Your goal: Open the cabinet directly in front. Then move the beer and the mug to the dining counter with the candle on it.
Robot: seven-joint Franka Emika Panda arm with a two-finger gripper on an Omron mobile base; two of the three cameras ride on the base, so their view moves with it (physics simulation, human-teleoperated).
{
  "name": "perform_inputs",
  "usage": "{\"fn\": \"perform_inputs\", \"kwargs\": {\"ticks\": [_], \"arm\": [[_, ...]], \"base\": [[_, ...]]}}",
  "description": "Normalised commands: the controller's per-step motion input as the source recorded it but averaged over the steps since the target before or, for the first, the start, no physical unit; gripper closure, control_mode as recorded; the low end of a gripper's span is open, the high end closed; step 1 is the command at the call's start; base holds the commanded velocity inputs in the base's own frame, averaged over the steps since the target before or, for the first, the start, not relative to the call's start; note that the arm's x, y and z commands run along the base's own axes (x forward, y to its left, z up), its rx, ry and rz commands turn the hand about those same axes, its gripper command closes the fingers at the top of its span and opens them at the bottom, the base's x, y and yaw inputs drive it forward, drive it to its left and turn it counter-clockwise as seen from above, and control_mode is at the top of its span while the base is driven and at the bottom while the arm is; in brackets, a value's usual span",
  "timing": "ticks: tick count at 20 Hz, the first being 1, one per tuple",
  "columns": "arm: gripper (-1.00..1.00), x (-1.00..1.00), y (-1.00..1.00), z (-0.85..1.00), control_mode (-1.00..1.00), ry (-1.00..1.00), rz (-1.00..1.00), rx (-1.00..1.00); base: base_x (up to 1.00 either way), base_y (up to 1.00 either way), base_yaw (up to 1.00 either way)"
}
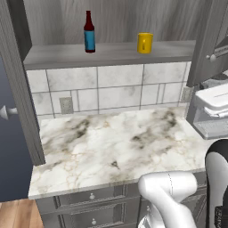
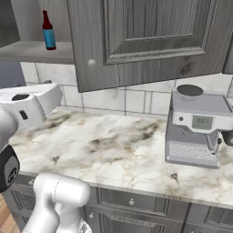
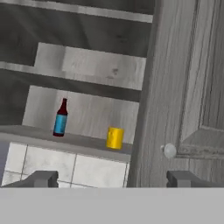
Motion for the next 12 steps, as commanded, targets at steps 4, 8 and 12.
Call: {"fn": "perform_inputs", "kwargs": {"ticks": [4,8,12], "arm": [[-1.0,-0.15,1.0,-0.06,-1.0,0.0,-0.32,-0.32],[-1.0,0.36,1.0,-0.03,-1.0,0.0,-0.47,-0.22],[-1.0,0.94,0.73,-0.03,-1.0,0.05,-0.28,-0.1]], "base": [[0.0,0.0,0.0],[0.0,0.0,0.0],[0.0,0.0,0.0]]}}
